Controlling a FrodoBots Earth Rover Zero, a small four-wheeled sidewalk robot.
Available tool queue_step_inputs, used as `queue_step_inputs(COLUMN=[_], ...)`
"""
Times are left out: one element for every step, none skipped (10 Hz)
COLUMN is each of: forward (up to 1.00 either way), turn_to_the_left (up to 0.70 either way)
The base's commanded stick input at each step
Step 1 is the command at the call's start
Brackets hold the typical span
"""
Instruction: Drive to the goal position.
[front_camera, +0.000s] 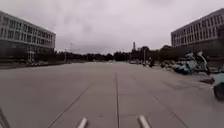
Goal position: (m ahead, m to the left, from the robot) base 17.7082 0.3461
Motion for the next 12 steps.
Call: queue_step_inputs(forward=[1.00, 1.00, 1.00, 1.00, 1.00, 1.00, 1.00, 1.00, 1.00, 1.00, 1.00, 1.00], turn_to_the_left=[-0.30, -0.10, 0.00, 0.00, 0.00, 0.00, 0.00, 0.00, 0.00, 0.00, 0.00, 0.00])
